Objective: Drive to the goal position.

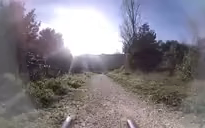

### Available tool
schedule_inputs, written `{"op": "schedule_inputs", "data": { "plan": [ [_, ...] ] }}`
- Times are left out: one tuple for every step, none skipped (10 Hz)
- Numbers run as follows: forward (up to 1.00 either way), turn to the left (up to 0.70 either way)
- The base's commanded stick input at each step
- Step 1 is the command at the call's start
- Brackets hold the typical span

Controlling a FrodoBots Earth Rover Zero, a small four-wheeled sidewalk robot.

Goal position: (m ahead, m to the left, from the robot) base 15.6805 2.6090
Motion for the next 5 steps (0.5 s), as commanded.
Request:
{"op": "schedule_inputs", "data": {
  "plan": [
    [0.5, 0.0],
    [0.5, 0.0],
    [0.5, 0.0],
    [0.5, 0.0],
    [0.5, 0.0]
  ]
}}
